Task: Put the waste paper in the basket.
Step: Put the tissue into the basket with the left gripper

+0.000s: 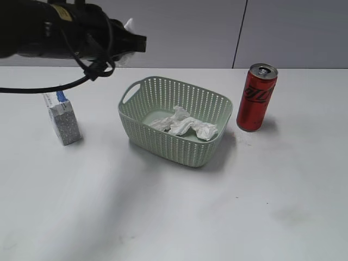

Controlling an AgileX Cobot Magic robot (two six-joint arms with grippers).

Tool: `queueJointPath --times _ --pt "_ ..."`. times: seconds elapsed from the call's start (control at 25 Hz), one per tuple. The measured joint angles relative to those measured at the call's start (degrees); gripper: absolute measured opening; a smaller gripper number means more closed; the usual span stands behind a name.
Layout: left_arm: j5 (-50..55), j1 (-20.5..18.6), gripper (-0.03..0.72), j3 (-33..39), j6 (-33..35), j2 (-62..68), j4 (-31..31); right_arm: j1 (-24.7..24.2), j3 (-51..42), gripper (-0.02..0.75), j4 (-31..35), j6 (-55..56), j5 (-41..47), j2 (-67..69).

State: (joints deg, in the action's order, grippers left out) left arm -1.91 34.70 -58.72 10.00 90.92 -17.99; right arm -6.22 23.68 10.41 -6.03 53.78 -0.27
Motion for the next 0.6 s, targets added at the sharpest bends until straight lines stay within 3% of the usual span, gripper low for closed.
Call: queueJointPath --times 0.28,0.6 --pt "-22.2 6.6 0.001 4.0 0.0 3.7 4.9 0.0 0.0 0.589 0.0 0.0 0.0 0.0" --pt "-30.5 7.3 0.029 5.7 0.0 13.3 5.5 0.0 0.0 0.589 0.0 0.0 0.0 0.0"
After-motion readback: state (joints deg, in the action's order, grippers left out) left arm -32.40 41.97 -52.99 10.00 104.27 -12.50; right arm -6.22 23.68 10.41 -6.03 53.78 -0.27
